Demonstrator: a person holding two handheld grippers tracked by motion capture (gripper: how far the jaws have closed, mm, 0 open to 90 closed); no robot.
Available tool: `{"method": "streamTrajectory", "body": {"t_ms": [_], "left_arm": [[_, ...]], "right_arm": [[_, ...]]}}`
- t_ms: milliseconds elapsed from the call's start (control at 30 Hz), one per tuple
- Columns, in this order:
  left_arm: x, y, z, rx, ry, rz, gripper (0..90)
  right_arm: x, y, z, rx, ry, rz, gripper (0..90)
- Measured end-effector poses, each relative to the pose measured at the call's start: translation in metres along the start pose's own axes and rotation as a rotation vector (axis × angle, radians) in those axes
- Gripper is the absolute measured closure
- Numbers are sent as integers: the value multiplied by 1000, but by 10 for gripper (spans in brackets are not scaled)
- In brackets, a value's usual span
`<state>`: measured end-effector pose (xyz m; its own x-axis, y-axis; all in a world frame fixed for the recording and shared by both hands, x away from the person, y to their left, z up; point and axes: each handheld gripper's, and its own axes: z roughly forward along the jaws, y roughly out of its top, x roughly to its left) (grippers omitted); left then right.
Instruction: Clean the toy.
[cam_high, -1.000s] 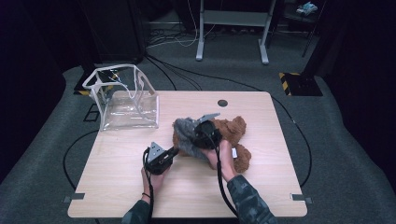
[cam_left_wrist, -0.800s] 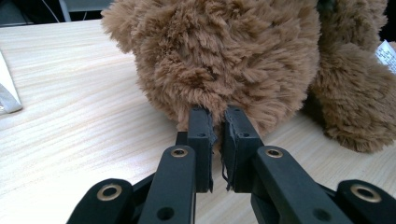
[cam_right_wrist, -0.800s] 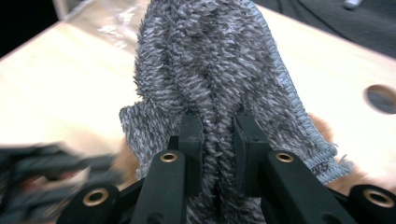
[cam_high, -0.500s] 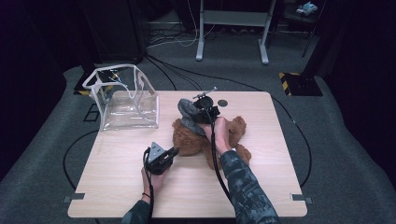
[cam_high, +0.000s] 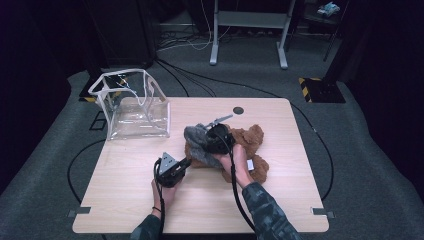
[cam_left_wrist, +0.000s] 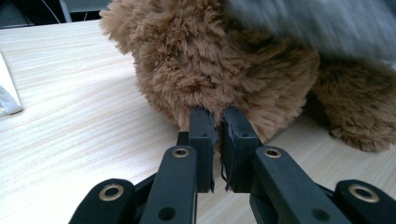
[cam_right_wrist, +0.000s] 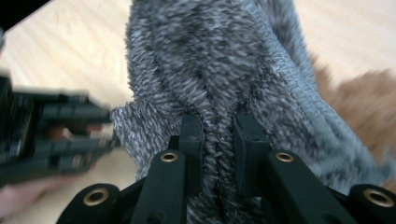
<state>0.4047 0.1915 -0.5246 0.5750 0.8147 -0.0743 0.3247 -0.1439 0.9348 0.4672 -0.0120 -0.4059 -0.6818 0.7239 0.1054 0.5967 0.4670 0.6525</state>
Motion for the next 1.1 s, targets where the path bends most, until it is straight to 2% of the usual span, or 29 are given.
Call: {"method": "streamTrajectory", "body": {"t_ms": [33, 100, 133, 167, 200, 267, 300, 333, 400, 433, 500, 633, 733, 800, 900, 1100], "left_arm": [[0, 0, 0, 4, -3, 2, 831], [0, 0, -1, 1, 1, -5, 832], [0, 0, 0, -2, 2, -8, 832], [0, 0, 0, -2, 3, -9, 832], [0, 0, 0, -2, 3, -8, 832], [1, 0, 0, 1, 3, -1, 834], [1, 0, -1, 13, -3, 4, 837], [0, 0, 0, 8, 11, 7, 842], [0, 1, 0, 12, 13, 5, 863], [-1, 0, 1, 3, 16, 1, 867], [-1, 1, 1, 14, 15, 15, 870], [-3, 1, 1, 27, 17, 8, 879], [-2, 1, 1, 33, 19, 16, 885], [-3, 1, 3, 29, 33, 27, 887], [-4, 2, 3, 45, 30, 32, 888], [-5, 1, 4, 43, 38, 43, 893]], "right_arm": [[1, -5, 2, -6, 7, -6, 762], [7, -17, 7, 20, 11, -16, 764], [12, -26, 11, 33, 16, -6, 764], [13, -31, 15, 52, 20, -28, 764], [14, -37, 20, 69, 20, -28, 764], [16, -43, 27, 101, 23, -22, 763], [15, -44, 27, 100, 27, -11, 762], [15, -44, 25, 93, 27, -8, 762], [11, -36, 14, 75, 28, -12, 761], [7, -32, 8, 53, 30, -26, 761], [-1, -21, -8, 10, 14, -18, 760], [-23, 2, -34, -44, -54, 20, 761], [-39, 17, -41, -54, -109, 44, 761], [-47, 25, -42, -54, -155, 42, 761], [-56, 35, -32, -16, -167, 68, 760], [-51, 43, 1, 50, -199, 57, 759]]}}
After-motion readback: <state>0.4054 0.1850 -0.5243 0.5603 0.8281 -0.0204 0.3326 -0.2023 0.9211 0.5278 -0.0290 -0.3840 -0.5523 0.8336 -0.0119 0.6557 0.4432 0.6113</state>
